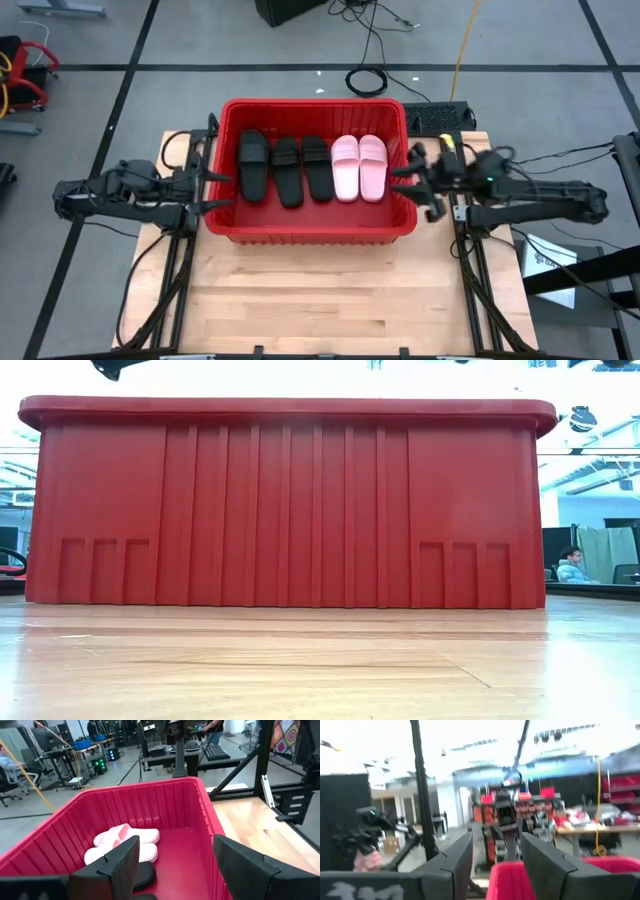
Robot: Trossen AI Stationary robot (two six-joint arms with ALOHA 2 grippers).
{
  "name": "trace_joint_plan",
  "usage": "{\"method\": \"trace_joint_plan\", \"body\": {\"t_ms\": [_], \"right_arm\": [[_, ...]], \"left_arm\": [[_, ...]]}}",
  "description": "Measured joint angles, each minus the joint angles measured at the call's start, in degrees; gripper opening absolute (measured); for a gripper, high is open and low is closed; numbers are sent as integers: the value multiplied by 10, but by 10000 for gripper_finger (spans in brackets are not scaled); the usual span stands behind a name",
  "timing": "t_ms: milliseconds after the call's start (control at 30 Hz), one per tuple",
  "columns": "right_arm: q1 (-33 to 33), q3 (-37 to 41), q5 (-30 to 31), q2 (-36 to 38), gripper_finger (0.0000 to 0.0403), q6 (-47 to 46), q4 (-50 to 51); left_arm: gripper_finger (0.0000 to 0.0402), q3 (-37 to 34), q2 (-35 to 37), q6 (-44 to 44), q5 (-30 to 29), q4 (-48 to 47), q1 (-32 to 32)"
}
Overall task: Pick and place slides into bin
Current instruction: Return to Home Position
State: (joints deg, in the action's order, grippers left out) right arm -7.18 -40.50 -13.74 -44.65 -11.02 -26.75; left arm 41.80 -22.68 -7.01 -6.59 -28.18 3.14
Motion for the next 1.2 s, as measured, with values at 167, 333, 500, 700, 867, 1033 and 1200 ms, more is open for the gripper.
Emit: {"method": "trace_joint_plan", "body": {"t_ms": [167, 333, 500, 700, 867, 1033, 1200], "right_arm": [[0, 57, 0, 92, 155, -3, -28], [0, 94, 0, 161, 155, -3, -39], [0, 130, 18, 206, 155, -5, -50], [2, 201, 63, 225, 155, -3, -164], [2, 279, 64, 225, 155, 13, -322], [2, 329, 80, 226, 155, 1, -418], [2, 346, 79, 227, 155, -14, -434]], "left_arm": [[253, -16, 22, -6, 6, 11, 0], [253, -31, 56, -4, -7, 14, 0], [253, -52, 104, 7, -9, 10, 0], [253, -74, 163, 22, -9, 24, 0], [253, -104, 216, 12, -14, 48, 0], [253, -125, 224, 18, 3, 85, 0], [253, -158, 224, 29, 15, 130, 0]]}}
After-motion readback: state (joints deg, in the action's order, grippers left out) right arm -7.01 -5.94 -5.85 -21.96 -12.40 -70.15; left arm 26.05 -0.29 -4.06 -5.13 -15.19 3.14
